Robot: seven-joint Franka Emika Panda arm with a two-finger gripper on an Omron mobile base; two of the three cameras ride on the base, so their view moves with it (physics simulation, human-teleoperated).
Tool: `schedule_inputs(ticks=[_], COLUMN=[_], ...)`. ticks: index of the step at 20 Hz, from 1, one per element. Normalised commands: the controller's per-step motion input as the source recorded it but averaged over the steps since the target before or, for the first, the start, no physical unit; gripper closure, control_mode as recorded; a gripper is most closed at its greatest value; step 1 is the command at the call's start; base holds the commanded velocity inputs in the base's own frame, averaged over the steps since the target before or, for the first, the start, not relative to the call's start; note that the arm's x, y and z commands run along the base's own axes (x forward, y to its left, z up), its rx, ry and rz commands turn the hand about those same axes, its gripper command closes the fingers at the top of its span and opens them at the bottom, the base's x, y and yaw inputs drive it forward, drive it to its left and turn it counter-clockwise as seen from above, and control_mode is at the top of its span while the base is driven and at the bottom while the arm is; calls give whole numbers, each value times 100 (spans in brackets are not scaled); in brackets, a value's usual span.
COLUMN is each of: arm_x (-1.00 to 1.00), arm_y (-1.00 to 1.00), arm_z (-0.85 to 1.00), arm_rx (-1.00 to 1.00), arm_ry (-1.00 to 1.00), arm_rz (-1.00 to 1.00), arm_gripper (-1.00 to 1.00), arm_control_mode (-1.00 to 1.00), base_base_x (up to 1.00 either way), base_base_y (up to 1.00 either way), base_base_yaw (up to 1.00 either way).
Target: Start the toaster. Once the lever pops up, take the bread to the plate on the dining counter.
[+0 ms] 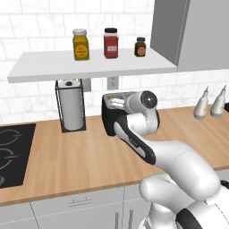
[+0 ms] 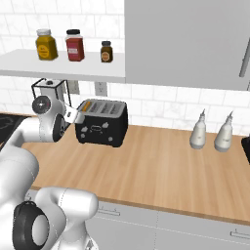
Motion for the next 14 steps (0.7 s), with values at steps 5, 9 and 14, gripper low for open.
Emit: schedule_inputs(ticks=[5, 9, 14], arm_x=[0, 0, 0], arm_y=[0, 0, 0], arm_z=[0, 0, 0], arm_rx=[0, 0, 0], arm_ry=[0, 0, 0], arm_rz=[0, 0, 0], arm_gripper=[-100, -100, -100], arm_control_mode=[-100, -100, -100], base_base_x=[0, 0, 0], base_base_y=[0, 0, 0], base_base_yaw=[0, 0, 0])
